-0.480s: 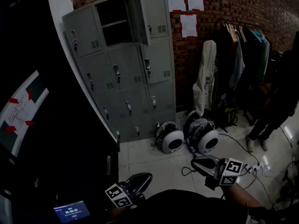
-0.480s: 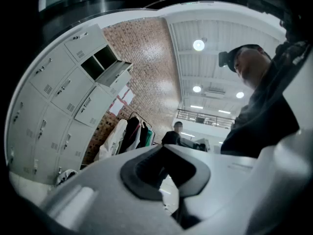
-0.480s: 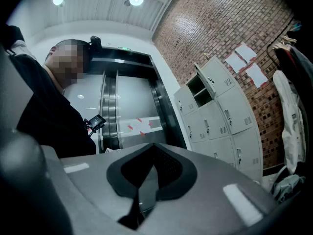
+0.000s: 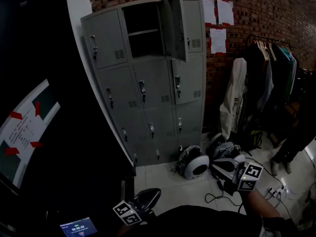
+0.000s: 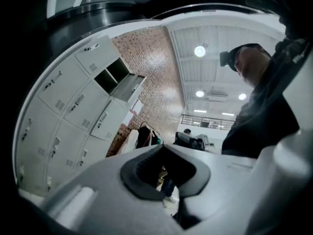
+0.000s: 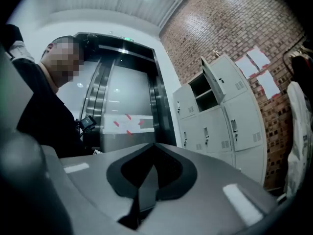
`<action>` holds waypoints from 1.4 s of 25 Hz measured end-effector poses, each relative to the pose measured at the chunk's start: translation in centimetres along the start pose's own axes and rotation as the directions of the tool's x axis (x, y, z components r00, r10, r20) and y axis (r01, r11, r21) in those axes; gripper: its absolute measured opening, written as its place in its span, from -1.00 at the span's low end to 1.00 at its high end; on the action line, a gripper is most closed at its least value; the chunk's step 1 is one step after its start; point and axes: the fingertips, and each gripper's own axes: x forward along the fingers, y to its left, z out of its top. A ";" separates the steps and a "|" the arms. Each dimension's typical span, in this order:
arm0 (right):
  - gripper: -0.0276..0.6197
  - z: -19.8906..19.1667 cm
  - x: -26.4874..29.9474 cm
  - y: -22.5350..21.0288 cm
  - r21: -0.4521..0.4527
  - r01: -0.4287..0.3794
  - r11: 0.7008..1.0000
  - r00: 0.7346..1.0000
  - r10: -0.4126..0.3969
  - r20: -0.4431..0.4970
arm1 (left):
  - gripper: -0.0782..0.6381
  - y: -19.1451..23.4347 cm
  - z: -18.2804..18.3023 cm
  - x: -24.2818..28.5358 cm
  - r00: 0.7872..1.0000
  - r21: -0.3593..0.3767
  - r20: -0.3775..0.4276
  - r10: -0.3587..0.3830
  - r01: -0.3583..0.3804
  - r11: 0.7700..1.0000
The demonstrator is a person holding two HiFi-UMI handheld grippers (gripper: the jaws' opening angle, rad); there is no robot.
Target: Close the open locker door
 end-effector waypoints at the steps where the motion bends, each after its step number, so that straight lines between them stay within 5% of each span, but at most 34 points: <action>1: -0.90 1.0 2.0 -0.9 -0.023 0.017 1.000 1.000 -0.017 0.011 | -0.77 1.8 1.4 -0.9 1.000 0.011 0.005 0.001 -0.001 1.000; 9: -0.78 14.9 14.4 -13.2 -0.148 0.183 0.972 0.972 -0.157 0.174 | -0.77 14.6 9.8 -5.9 0.997 0.050 0.058 0.055 -0.058 0.997; 19: -0.46 26.3 21.4 -36.2 -0.280 0.309 0.909 0.945 -0.260 0.197 | -0.77 25.6 11.1 -6.1 0.962 0.079 0.114 0.247 -0.256 0.963; 24: -0.46 29.0 24.5 -42.5 -0.283 0.136 0.949 0.964 -0.060 0.260 | -0.77 30.6 14.7 -1.5 0.915 0.102 0.204 0.347 -0.373 0.922; 27: -0.47 29.7 26.0 -43.6 -0.303 -0.012 0.953 0.959 0.097 0.267 | -0.77 33.0 15.7 2.5 0.907 0.119 0.209 0.365 -0.394 0.912; 31: -0.48 29.7 28.0 -41.8 -0.386 -0.179 0.905 0.930 0.284 0.235 | -0.77 36.0 16.2 7.1 0.910 0.124 0.189 0.369 -0.395 0.910; 35: -0.48 29.2 30.6 -38.2 -0.485 -0.235 0.842 0.895 0.382 0.229 | -0.78 38.5 16.7 9.3 0.918 0.115 0.165 0.362 -0.382 0.917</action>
